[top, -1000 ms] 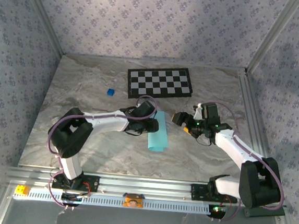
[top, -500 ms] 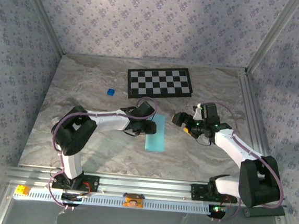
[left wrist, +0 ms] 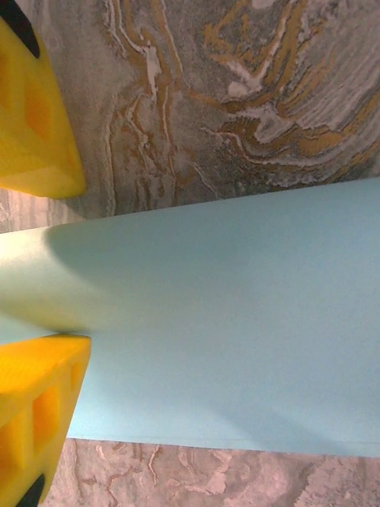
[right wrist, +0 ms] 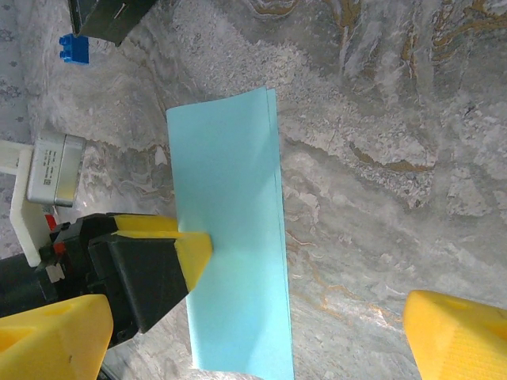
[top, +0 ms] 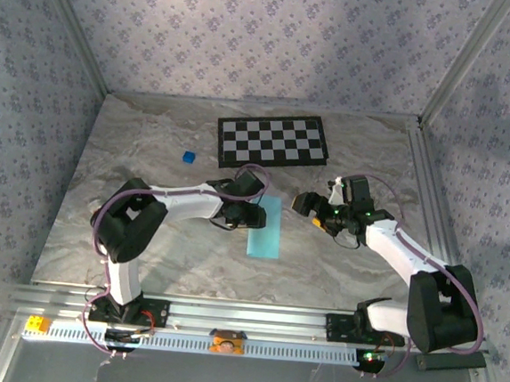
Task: Fold a paper plane with a square sheet of paper (pick it up from the middle)
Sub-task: First fold the square sheet of paper in half at the center of the table.
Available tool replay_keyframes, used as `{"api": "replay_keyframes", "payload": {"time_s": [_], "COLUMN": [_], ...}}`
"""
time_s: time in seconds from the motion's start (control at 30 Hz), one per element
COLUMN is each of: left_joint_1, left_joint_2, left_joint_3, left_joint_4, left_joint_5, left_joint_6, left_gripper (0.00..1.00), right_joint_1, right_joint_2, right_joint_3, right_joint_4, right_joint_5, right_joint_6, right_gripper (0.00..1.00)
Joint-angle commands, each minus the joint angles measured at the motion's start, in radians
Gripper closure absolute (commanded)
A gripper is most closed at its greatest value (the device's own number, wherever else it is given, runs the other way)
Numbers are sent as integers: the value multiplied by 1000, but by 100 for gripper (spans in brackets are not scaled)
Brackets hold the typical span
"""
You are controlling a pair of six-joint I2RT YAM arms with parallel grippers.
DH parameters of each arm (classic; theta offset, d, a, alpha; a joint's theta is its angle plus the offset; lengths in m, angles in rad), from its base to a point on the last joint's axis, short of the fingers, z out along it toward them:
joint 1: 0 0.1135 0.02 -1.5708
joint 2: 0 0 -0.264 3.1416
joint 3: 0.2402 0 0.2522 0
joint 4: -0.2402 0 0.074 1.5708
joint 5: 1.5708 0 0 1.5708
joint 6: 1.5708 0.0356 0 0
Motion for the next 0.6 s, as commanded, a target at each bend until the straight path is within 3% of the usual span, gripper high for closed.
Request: {"api": "replay_keyframes", "payload": {"time_s": [0.0,0.57], "left_joint_1": [5,12], "left_joint_2": [57,109], "left_joint_3": [10,85], "left_joint_4": [-42,-124], "left_joint_5": [-3,5], "left_joint_6": [33,108], "left_gripper": [50,49], "right_joint_1": [8,12], "right_joint_2": [9,13], "right_joint_3": [-9,1], "right_joint_4": [-27,-42], "right_joint_5": [-8,-1], "right_joint_6": [-18,-29], "right_gripper": [4,3]}}
